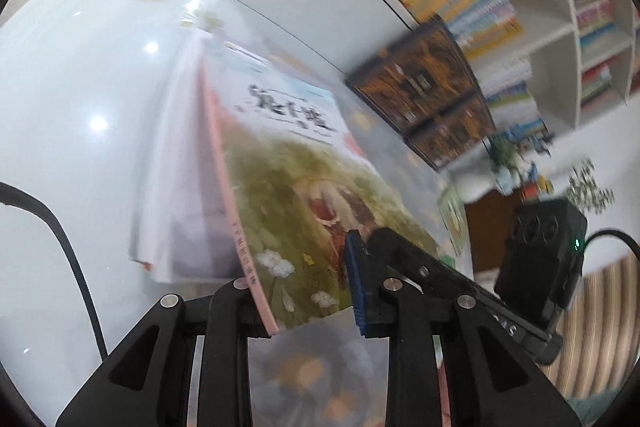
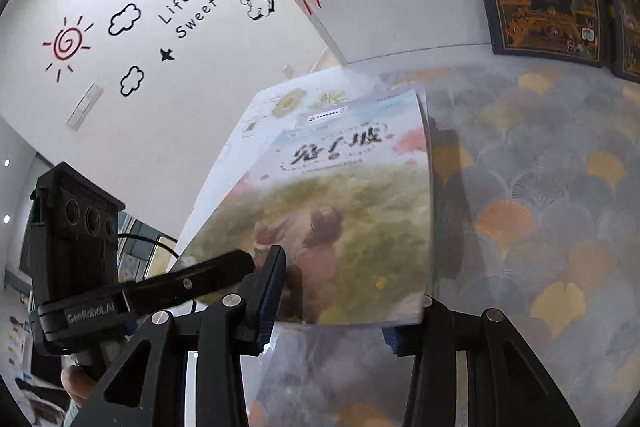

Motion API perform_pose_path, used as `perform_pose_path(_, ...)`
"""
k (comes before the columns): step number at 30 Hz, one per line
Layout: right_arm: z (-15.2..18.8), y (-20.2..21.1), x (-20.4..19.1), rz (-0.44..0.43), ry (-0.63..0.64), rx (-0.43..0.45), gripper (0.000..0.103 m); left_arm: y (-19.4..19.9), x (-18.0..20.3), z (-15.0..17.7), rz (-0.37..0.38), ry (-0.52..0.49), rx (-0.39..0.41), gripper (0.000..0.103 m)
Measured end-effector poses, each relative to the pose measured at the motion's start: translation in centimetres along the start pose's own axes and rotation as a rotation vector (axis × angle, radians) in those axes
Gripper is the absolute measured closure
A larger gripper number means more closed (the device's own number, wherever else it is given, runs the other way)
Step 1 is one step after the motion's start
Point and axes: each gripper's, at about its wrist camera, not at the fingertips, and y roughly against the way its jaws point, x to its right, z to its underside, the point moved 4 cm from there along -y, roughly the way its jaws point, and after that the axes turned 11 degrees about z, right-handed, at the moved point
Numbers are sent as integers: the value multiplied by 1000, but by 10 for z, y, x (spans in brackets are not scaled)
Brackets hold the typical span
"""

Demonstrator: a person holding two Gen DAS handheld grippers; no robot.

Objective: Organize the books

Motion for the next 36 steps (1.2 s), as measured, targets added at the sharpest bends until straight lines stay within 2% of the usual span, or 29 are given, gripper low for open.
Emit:
perform_pose_path(6,18,-2,-11,57,48,-36,61,8,-27,16,-105,55,-2,75)
perform_pose_path(10,41,0,5,52,14,-106,61,21,-50,43,-159,141,30,75)
perform_pose_path(14,70,17,26,45,21,-154,59,28,-47,67,-179,138,23,75)
perform_pose_path(15,78,23,34,56,20,-160,57,29,-40,75,-195,115,16,75)
perform_pose_path(17,94,41,57,81,4,-166,45,26,-23,92,-219,74,-9,75)
perform_pose_path(19,106,58,83,115,-22,-157,44,20,-8,108,-226,44,-38,72)
perform_pose_path(20,111,65,96,134,-36,-159,44,14,2,117,-230,19,-65,66)
perform_pose_path(21,119,75,114,150,-54,-169,44,1,19,129,-245,-19,-111,44)
perform_pose_path(22,126,82,126,159,-70,-177,44,-6,27,134,-252,-37,-132,28)
perform_pose_path(23,131,90,139,165,-90,-182,44,-21,45,144,-248,-76,-144,26)
perform_pose_path(26,142,116,187,182,-151,-171,44,-59,88,162,-199,-134,-167,26)
perform_pose_path(30,148,159,252,287,-163,-138,44,-115,134,181,-146,-129,-205,26)
perform_pose_path(33,157,188,309,389,-196,-126,43,-159,171,197,-134,-171,-243,26)
perform_pose_path(36,170,204,357,412,-263,-139,43,-196,197,211,-127,-202,-262,28)
